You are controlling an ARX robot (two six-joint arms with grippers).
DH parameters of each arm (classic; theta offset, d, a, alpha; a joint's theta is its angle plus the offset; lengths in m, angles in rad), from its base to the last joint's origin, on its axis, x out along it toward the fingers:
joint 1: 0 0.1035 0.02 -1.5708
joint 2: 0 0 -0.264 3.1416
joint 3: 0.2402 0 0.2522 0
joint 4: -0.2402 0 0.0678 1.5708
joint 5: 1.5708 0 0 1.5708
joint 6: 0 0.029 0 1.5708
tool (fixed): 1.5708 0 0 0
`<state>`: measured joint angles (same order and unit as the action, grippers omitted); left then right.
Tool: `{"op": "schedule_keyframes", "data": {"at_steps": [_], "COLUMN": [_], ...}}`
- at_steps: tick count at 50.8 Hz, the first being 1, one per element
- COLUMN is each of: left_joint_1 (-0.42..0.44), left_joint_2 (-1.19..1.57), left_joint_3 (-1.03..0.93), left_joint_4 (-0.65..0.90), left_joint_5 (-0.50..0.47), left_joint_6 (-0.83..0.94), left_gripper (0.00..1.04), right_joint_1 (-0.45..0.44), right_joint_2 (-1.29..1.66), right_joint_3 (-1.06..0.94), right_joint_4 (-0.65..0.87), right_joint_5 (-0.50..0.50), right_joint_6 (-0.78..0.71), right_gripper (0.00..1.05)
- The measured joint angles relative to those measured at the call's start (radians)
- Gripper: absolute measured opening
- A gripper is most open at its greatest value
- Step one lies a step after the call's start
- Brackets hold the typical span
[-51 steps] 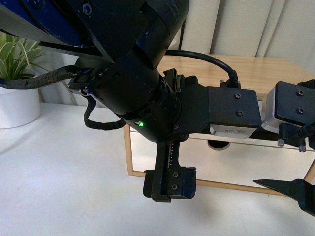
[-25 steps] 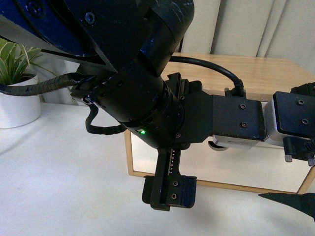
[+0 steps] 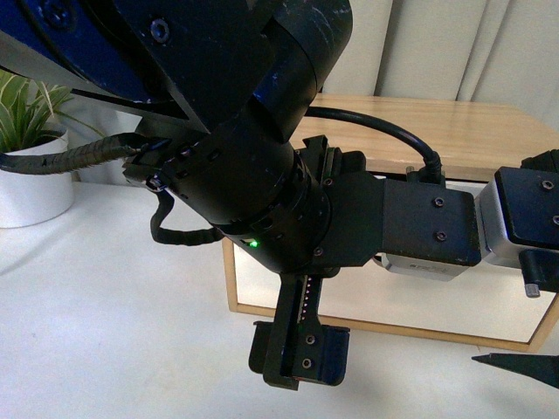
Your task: Pull drawer
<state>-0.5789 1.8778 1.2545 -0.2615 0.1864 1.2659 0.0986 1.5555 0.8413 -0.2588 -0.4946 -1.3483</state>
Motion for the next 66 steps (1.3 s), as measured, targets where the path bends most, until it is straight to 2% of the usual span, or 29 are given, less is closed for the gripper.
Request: {"op": "schedule_keyframes", "data": {"at_steps": [47,55,66], "left_joint_1": [0.03,0.04,0.053], "left_joint_2": [-0.246,-0.259,-0.333], "left_joint_3": [-0.232,-0.262,-0.314], "left_joint_4": [-0.1,-0.04,0.125], "left_joint_5": [0.13,0.151,0.203], "left_joint_6": [0.155,0.141,0.012], "left_gripper": [0.98,0.98,0.98], "right_joint_1": [0.032,0.026,-0.039], "right_joint_2": [-0.228,-0.252,-0.348], "right_joint_3": [-0.163,-0.195,-0.246], "right_joint_4": [-0.166,-0.105,-0.071], "right_joint_5": [-0.007,-0.027,-0.109], "right_joint_6": [-0.129,-0.118,-0.072], "right_gripper": [0.96,0.96,0.96]}}
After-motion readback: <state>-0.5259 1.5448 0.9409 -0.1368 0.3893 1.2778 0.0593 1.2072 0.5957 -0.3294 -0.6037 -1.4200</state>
